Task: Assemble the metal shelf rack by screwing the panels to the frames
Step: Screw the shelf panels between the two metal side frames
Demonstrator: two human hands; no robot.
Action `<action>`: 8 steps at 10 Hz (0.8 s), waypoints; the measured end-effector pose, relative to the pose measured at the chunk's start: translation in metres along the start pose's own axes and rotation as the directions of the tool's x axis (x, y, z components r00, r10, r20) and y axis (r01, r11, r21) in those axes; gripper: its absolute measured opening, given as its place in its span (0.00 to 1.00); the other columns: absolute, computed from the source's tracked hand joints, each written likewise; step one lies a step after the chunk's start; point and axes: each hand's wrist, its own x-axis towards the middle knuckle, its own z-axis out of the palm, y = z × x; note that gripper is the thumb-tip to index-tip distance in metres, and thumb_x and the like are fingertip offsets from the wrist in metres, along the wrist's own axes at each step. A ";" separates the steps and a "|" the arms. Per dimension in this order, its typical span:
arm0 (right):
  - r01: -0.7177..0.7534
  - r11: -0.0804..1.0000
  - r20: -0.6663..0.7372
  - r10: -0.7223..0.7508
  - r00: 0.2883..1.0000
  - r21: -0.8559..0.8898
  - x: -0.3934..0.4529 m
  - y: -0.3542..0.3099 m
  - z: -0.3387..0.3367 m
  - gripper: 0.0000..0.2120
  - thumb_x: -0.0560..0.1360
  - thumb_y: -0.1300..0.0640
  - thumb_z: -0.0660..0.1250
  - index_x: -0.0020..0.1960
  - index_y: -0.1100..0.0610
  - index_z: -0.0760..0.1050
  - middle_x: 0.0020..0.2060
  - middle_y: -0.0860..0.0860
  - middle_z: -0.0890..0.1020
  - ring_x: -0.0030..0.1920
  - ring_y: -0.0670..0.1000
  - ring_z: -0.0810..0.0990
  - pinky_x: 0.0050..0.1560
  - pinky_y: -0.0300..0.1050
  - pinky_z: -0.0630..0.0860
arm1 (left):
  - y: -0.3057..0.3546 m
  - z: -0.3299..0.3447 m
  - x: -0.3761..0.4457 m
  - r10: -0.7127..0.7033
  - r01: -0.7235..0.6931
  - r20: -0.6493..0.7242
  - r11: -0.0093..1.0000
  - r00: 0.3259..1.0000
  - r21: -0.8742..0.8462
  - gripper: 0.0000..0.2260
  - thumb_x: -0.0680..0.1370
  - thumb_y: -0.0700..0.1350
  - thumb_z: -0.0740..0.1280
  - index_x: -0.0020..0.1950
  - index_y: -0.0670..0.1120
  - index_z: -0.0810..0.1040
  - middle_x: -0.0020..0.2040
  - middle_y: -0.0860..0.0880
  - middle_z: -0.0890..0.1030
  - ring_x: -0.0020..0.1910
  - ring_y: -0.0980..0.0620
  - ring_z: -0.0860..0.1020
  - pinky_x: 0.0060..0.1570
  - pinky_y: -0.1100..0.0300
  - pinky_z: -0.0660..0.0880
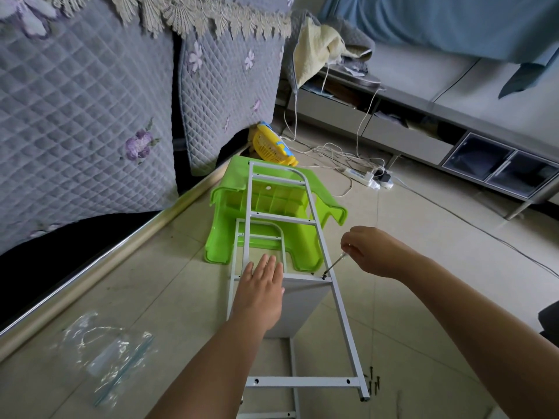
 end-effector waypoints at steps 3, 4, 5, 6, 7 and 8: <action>-0.015 1.000 0.009 0.015 1.000 -0.003 -0.002 0.000 0.001 0.11 0.79 0.60 0.55 0.53 0.61 0.75 0.50 0.55 0.77 0.52 0.54 0.75 0.51 0.42 0.69 | 0.000 0.000 -0.001 -0.002 0.002 0.000 1.000 1.000 -0.001 0.23 0.83 0.47 0.45 0.77 0.43 0.43 0.77 0.45 0.42 0.76 0.48 0.40 0.73 0.50 0.40; -0.013 1.000 0.019 0.013 1.000 -0.004 0.000 -0.004 0.000 0.11 0.80 0.60 0.54 0.53 0.61 0.75 0.50 0.55 0.77 0.53 0.54 0.75 0.50 0.42 0.68 | 0.000 0.000 -0.001 -0.002 0.002 0.000 1.000 1.000 -0.001 0.23 0.83 0.47 0.45 0.77 0.43 0.43 0.77 0.45 0.42 0.76 0.48 0.40 0.73 0.50 0.39; -0.008 1.000 0.028 0.008 1.000 -0.017 0.004 -0.010 -0.001 0.11 0.79 0.60 0.54 0.53 0.61 0.74 0.51 0.56 0.76 0.53 0.55 0.75 0.50 0.42 0.68 | 0.000 0.000 -0.001 -0.003 0.003 0.003 1.000 1.000 -0.006 0.23 0.83 0.46 0.45 0.77 0.43 0.43 0.77 0.45 0.42 0.76 0.48 0.40 0.73 0.50 0.39; 0.012 0.999 0.048 -0.009 0.999 -0.049 0.009 -0.020 -0.003 0.11 0.80 0.60 0.54 0.54 0.61 0.73 0.52 0.56 0.75 0.53 0.56 0.75 0.50 0.44 0.69 | 0.000 0.000 -0.001 -0.005 0.005 0.005 1.000 1.000 -0.014 0.23 0.83 0.46 0.45 0.77 0.43 0.43 0.77 0.45 0.42 0.76 0.48 0.39 0.73 0.50 0.39; -0.005 0.998 0.062 0.008 0.998 -0.061 0.015 -0.023 -0.002 0.11 0.80 0.60 0.54 0.55 0.62 0.73 0.52 0.57 0.76 0.54 0.57 0.75 0.51 0.46 0.69 | 0.000 -0.001 -0.001 -0.006 0.006 0.004 1.000 1.000 -0.019 0.23 0.83 0.46 0.45 0.77 0.43 0.43 0.77 0.45 0.41 0.76 0.48 0.39 0.73 0.51 0.38; -0.093 0.993 0.097 0.100 0.990 -0.074 0.019 -0.016 -0.003 0.13 0.81 0.58 0.53 0.55 0.63 0.73 0.52 0.59 0.78 0.54 0.58 0.76 0.50 0.45 0.70 | 0.001 -0.001 -0.001 -0.005 0.005 0.006 1.000 1.000 -0.017 0.23 0.83 0.46 0.45 0.77 0.43 0.43 0.77 0.45 0.42 0.76 0.48 0.39 0.73 0.51 0.39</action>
